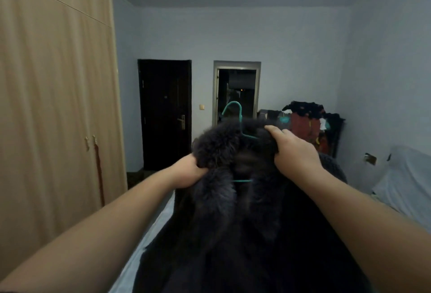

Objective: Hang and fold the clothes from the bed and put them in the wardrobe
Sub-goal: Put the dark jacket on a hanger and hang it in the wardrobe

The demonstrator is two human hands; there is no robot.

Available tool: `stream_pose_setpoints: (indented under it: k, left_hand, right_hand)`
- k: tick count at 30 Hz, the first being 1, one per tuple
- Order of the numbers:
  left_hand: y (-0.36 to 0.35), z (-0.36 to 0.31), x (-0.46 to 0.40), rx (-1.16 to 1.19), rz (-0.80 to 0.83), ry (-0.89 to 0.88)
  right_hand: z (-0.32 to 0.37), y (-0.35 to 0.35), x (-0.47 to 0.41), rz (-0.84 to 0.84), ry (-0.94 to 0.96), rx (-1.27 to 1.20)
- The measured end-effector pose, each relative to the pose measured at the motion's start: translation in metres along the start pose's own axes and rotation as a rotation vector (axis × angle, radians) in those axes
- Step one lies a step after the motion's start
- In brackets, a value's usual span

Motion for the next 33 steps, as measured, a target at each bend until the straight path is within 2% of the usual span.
stream_pose_setpoints:
  k: [3,4,6,8,9,11,13,14,16,17,18,20,22,25,27,31,33]
  left_hand:
    - [0.002,-0.021,-0.002,0.043,-0.156,-0.054]
    - [-0.003,-0.026,-0.006,0.024,-0.157,-0.075]
    - [-0.021,-0.033,-0.01,-0.038,-0.041,-0.048]
    - [-0.034,-0.026,-0.006,-0.05,0.119,0.05]
    - [-0.035,-0.018,-0.002,-0.047,0.173,0.09]
    - [-0.02,-0.007,0.003,-0.185,0.227,0.105]
    - [0.017,0.01,0.002,-0.307,0.111,0.175]
    - [0.038,0.014,0.002,-0.336,-0.003,0.193]
    - [0.063,0.007,-0.001,-0.31,-0.234,0.11]
    - [0.062,-0.001,-0.003,-0.247,-0.256,0.03]
    - [0.053,-0.011,-0.005,-0.128,-0.201,-0.041]
    - [0.02,-0.021,-0.003,0.103,0.034,-0.076]
    - [0.0,-0.018,-0.002,0.043,0.155,-0.09]
    - [-0.009,-0.007,-0.008,-0.256,0.11,-0.156]
    - [-0.004,-0.003,-0.01,-0.208,0.041,-0.16]
    - [0.012,-0.012,-0.013,-0.112,-0.029,-0.181]
    - [0.023,-0.014,-0.016,-0.077,-0.072,-0.144]
  right_hand:
    - [0.017,-0.012,0.009,0.056,0.046,-0.1]
    - [0.023,-0.016,0.012,0.081,0.06,-0.139]
    - [0.026,-0.022,0.013,0.102,0.046,-0.218]
    - [0.018,-0.025,0.011,0.12,-0.007,-0.303]
    - [0.011,-0.028,0.011,0.13,-0.032,-0.336]
    - [-0.002,-0.034,0.012,0.14,-0.064,-0.38]
    - [-0.01,-0.04,0.014,0.157,-0.056,-0.399]
    - [-0.01,-0.043,0.014,0.167,-0.039,-0.409]
    - [-0.007,-0.045,0.016,0.187,-0.002,-0.433]
    - [-0.004,-0.045,0.017,0.193,0.017,-0.438]
    - [-0.001,-0.044,0.018,0.198,0.038,-0.439]
    - [0.004,-0.044,0.02,0.206,0.075,-0.44]
    - [0.008,-0.044,0.021,0.234,0.106,-0.467]
    - [0.01,-0.043,0.026,0.343,0.138,-0.588]
    - [0.002,-0.038,0.027,0.366,0.121,-0.614]
    - [-0.039,-0.022,0.015,0.211,-0.014,-0.526]
    - [-0.057,-0.021,0.013,0.267,-0.179,-0.771]
Point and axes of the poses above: each hand's wrist, its own x-axis away from the middle knuckle, its own y-axis out of the back of the hand, z = x × y, the point moved 10 cm from there along -x, towards the middle knuckle, and after that the axes turned 8 degrees about -y, right-handed, at the moved point
